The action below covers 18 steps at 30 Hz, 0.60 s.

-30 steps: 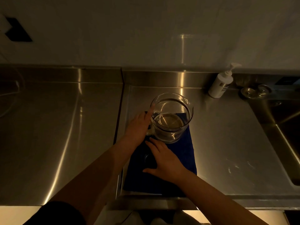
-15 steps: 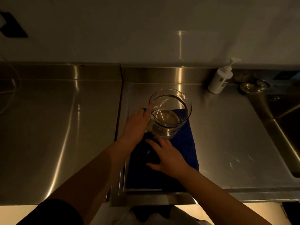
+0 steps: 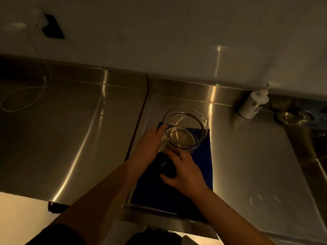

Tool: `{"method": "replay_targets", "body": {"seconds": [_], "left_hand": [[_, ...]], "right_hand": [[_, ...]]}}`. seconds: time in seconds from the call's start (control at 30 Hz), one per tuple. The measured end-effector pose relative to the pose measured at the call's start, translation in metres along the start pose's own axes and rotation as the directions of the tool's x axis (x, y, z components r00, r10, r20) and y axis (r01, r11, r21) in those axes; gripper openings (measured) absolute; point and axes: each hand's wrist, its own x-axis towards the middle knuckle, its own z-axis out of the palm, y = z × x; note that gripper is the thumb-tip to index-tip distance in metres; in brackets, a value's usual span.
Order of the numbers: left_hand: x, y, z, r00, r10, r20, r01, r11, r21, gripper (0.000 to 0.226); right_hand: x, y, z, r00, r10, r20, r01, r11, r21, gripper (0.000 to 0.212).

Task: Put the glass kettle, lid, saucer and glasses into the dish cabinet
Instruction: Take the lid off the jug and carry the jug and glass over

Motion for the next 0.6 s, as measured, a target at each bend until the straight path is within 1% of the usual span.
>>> {"method": "replay_targets", "body": {"seconds": [0.2, 0.4, 0.43, 0.53, 0.6], "left_hand": [[-0.008, 0.006, -0.001, 1.0, -0.027, -0.003, 0.027, 0.996, 0.084, 0.069], [-0.014, 0.014, -0.002, 0.999, 0.021, -0.025, -0.013, 0.963, 0.271, 0.069], [-0.016, 0.015, -0.003, 0.998, 0.052, -0.026, -0.042, 0.958, 0.285, 0.071], [-0.02, 0.014, -0.005, 0.975, 0.216, -0.058, -0.193, 0.942, 0.276, 0.083], [-0.02, 0.015, -0.006, 0.959, 0.271, -0.079, -0.237, 0.925, 0.298, 0.087]], "right_hand": [[-0.003, 0.001, -0.001, 0.999, -0.035, 0.02, 0.035, 0.999, 0.003, 0.081], [-0.008, 0.002, -0.003, 0.999, -0.045, 0.014, 0.045, 0.999, -0.002, 0.08], [-0.009, 0.002, -0.003, 0.999, -0.046, 0.015, 0.046, 0.999, 0.0, 0.08], [-0.01, 0.003, -0.004, 0.999, -0.046, 0.011, 0.046, 0.999, -0.004, 0.08], [-0.011, 0.004, -0.004, 0.999, -0.043, 0.014, 0.044, 0.999, -0.015, 0.08]]}}
